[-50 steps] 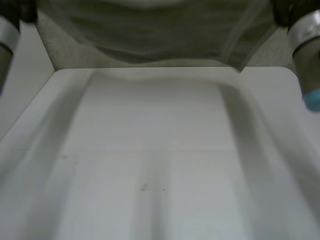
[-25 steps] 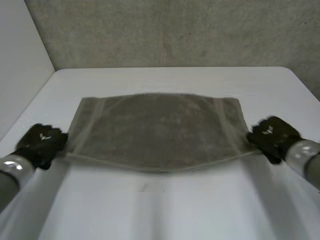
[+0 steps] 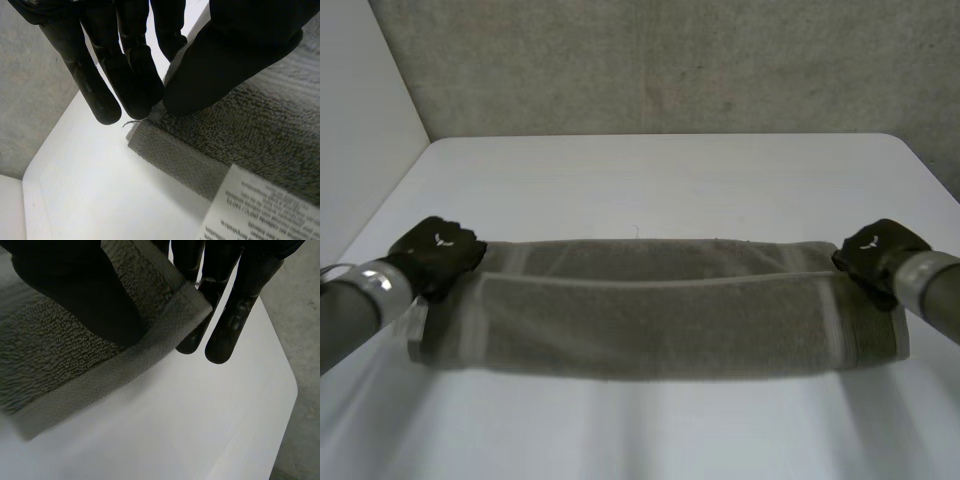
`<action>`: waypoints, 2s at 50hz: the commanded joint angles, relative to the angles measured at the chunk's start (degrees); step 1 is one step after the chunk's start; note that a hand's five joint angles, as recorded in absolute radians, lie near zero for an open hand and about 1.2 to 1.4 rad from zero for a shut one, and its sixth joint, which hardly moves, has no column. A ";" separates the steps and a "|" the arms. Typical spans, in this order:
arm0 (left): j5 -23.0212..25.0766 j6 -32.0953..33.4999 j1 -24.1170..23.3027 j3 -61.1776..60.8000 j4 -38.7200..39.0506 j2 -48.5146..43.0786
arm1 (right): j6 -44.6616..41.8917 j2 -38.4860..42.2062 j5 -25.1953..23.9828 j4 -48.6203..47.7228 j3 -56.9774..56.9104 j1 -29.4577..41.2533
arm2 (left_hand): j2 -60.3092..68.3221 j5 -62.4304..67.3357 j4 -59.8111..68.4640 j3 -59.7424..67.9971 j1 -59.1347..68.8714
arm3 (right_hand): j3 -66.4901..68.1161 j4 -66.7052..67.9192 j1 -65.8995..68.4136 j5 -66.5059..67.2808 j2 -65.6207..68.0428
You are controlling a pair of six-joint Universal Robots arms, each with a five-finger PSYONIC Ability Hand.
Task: Fold the towel.
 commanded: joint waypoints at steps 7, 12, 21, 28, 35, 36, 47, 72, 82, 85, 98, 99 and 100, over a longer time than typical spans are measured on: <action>-5.67 -7.40 -6.43 26.23 4.65 -19.71 | 3.75 18.30 7.96 -11.52 -18.62 3.15 | 10.16 10.42 10.25 10.23 11.59 | 11.88 11.48 25.09 13.66 12.28; -7.43 -7.49 -8.02 32.14 4.47 -24.30 | 3.67 21.39 8.76 -13.90 -22.50 3.32 | 10.16 10.42 10.25 10.23 11.59 | 11.88 11.48 25.09 13.66 12.28; -7.34 -7.84 -10.04 31.45 4.65 -25.18 | 6.37 19.82 10.43 -18.56 -21.72 5.34 | -59.84 -59.58 -59.75 -59.77 -58.41 | -58.12 -58.52 -44.91 -56.34 -57.72; -6.90 -12.22 -10.13 21.62 5.17 -14.30 | 18.06 7.70 7.10 -18.57 -11.02 4.47 | -59.84 -59.58 -59.75 -59.77 -58.41 | -58.12 -58.52 -44.91 -56.34 -57.72; -6.64 -19.00 -9.95 9.20 9.66 -4.17 | 20.01 0.47 1.20 -16.01 1.76 2.71 | -59.84 -59.58 -59.75 -59.77 -58.41 | -58.12 -58.52 -44.91 -56.34 -57.72; -6.64 -20.57 -9.87 6.33 11.48 -2.26 | 20.10 -0.40 0.33 -15.14 4.45 1.05 | -59.84 -59.58 -59.75 -59.77 -58.41 | -58.12 -58.52 -44.91 -56.34 -57.72; -6.64 -29.01 -9.34 -5.12 19.76 4.18 | 20.01 -1.91 -4.68 -16.35 15.90 -5.02 | -59.84 -59.58 -59.75 -59.77 -58.41 | -42.08 -42.48 -28.87 -40.31 -41.69; -6.64 -29.55 -9.34 -7.06 20.38 6.99 | 1.06 1.18 3.30 -26.30 13.80 -18.19 | -59.84 -59.58 -59.75 -59.77 -58.41 | 11.88 11.48 25.09 13.66 12.28; -6.73 -29.73 -9.25 -7.50 20.38 8.66 | 4.81 -3.66 3.84 -27.00 8.70 -7.66 | -59.84 -59.58 -59.75 -59.77 -58.41 | 11.88 11.48 25.09 13.66 12.28; -6.81 -29.81 -9.25 -7.50 20.38 9.10 | 10.70 -4.72 0.94 -27.00 6.33 0.16 | -59.84 -59.58 -59.75 -59.77 -58.41 | 11.88 11.48 25.09 13.66 12.28; -6.81 -29.81 -9.07 -8.29 20.29 10.16 | 13.60 11.43 -5.12 -28.32 -6.06 37.14 | -59.84 -59.58 -59.75 -59.77 -58.41 | 11.88 11.48 25.09 13.66 12.28; -6.81 -29.81 -8.99 -8.29 20.29 10.16 | 13.60 13.46 -5.73 -28.32 -6.59 39.16 | -59.84 -59.58 -59.75 -59.77 -58.41 | 11.88 11.48 25.09 13.66 12.28; -6.81 -29.81 -8.99 -8.29 20.29 10.16 | 13.60 13.48 -5.74 -28.32 -6.59 39.18 | -59.84 -59.58 -59.75 -59.77 -58.41 | 11.88 11.48 25.09 13.66 12.28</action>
